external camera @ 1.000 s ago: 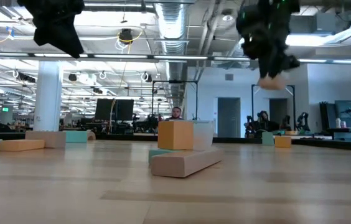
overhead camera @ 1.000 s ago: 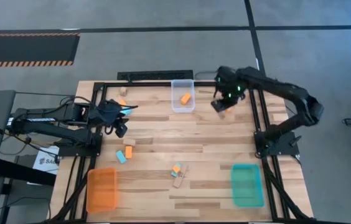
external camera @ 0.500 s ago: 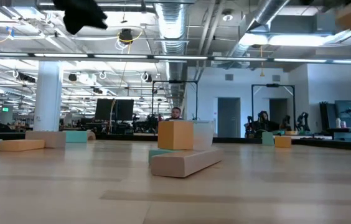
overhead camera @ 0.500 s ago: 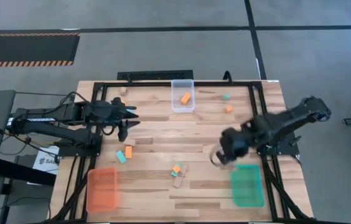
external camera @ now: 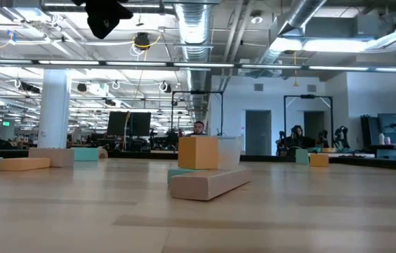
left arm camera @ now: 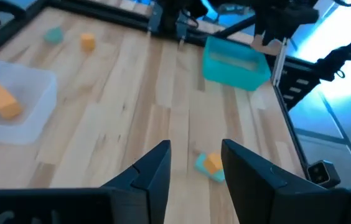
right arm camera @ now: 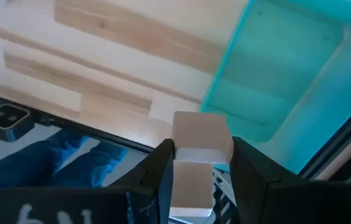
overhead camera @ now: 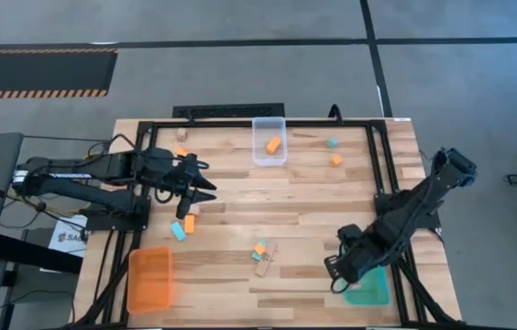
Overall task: Sort & place blocks by color
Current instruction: Put the light brown block into the transparent blue bin
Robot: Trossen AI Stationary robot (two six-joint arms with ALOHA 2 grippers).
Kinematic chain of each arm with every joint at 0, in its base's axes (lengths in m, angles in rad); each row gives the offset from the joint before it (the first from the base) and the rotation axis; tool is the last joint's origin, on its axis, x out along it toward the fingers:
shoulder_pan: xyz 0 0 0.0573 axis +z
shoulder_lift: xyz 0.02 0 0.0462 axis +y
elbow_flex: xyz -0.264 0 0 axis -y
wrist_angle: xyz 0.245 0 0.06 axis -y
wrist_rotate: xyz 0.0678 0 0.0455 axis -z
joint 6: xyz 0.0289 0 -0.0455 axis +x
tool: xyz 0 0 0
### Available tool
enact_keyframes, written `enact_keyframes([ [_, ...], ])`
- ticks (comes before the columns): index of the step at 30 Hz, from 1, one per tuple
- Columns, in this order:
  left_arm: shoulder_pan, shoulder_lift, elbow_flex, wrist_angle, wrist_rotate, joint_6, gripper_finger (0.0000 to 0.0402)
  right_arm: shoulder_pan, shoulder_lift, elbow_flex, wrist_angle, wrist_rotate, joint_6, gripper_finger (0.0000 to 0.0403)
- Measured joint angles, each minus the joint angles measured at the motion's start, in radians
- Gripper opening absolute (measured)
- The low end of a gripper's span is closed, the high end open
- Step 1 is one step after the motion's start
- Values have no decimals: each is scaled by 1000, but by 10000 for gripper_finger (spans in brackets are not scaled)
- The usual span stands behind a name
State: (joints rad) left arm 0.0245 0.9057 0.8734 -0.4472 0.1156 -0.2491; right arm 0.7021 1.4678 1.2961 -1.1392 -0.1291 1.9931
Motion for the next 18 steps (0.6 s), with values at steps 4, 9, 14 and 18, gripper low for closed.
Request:
enact_keyframes([
  [4, -6, 37, 0, 3, 34, 8, 130, 29, 35, 0, 53, 0, 32, 136],
  [9, -5, 75, 0, 5, 37, 17, 130, 55, 76, -6, 74, -7, 52, 136],
  [14, -6, 107, 0, 38, 37, 21, 130, 57, 116, -13, 0, -52, 70, 136],
  [18, -5, 131, 0, 80, 37, 21, 130, 47, 141, -14, -168, -79, 84, 136],
])
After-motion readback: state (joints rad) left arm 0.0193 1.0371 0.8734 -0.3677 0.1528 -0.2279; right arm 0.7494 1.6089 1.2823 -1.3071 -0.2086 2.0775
